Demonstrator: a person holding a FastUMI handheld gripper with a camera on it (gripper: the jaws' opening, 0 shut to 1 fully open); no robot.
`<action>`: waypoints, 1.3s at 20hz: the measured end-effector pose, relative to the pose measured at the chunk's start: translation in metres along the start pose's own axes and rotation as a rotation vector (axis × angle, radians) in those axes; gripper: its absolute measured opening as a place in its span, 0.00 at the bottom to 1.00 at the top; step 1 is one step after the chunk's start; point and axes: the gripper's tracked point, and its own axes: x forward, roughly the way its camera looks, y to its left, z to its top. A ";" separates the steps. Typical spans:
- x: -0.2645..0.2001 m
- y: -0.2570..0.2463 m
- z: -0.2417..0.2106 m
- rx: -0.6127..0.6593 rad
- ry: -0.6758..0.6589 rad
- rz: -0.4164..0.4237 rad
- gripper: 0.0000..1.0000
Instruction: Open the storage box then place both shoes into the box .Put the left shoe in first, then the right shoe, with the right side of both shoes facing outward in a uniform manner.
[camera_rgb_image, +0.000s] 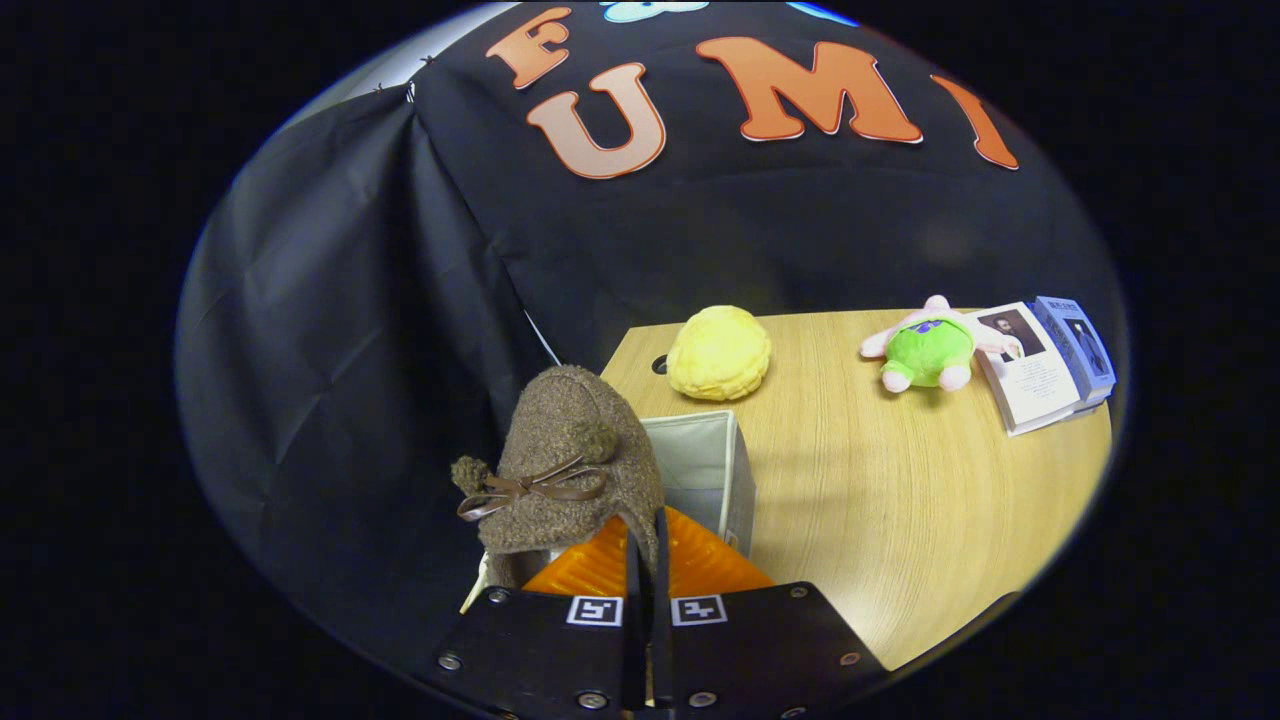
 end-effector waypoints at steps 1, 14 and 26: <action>0.003 0.001 -0.006 -0.001 0.010 -0.005 0.04; -0.018 0.003 0.001 -0.026 -0.036 0.015 0.61; -0.092 -0.057 0.027 -0.188 -0.300 -0.038 0.94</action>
